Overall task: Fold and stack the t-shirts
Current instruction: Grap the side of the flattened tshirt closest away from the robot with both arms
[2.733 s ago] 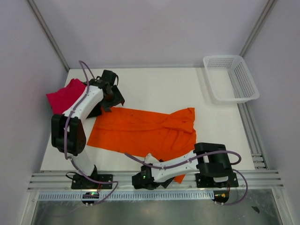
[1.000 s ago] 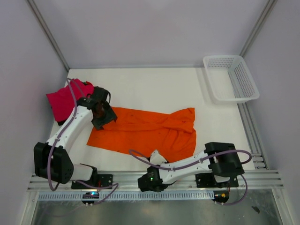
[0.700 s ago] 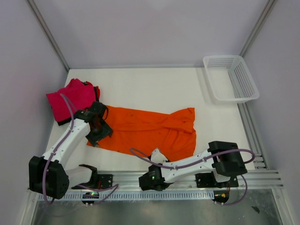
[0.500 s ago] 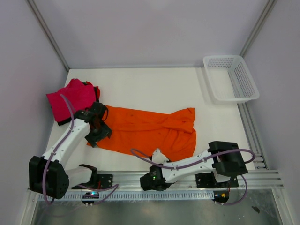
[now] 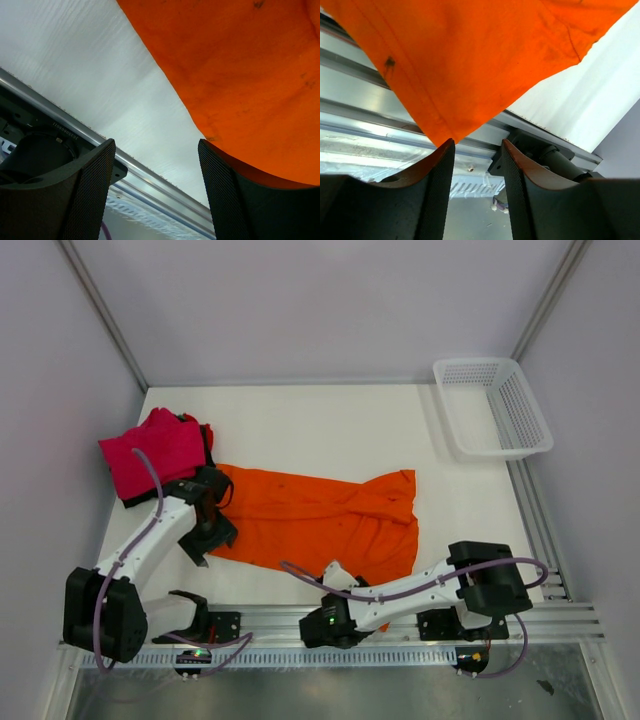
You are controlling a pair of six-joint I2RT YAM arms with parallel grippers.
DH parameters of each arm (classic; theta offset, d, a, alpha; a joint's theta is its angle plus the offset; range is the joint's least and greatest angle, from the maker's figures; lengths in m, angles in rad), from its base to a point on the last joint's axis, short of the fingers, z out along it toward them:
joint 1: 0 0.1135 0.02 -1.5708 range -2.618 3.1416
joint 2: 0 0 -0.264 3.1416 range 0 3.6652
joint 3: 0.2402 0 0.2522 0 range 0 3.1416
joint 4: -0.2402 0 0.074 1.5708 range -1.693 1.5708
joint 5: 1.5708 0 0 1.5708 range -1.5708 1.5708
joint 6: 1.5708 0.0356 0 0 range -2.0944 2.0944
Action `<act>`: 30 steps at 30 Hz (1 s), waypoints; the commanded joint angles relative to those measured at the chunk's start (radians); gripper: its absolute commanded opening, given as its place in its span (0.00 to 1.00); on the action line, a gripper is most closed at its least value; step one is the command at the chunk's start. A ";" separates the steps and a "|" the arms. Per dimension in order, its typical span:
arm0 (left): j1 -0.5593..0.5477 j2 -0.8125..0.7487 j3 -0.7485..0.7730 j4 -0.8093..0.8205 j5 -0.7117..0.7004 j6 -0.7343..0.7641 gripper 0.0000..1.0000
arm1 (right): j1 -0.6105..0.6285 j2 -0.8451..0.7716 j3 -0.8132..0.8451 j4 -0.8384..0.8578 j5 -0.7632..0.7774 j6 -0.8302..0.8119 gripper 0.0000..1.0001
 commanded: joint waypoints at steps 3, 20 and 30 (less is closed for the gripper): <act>-0.004 0.011 0.043 -0.003 -0.039 0.011 0.70 | 0.027 -0.006 0.030 0.049 -0.057 -0.022 0.49; -0.004 0.002 0.085 -0.027 -0.062 0.063 0.70 | 0.047 0.051 -0.052 0.172 -0.148 -0.008 0.49; -0.004 -0.010 0.109 -0.036 -0.065 0.068 0.70 | 0.046 0.086 -0.070 0.147 -0.117 0.069 0.49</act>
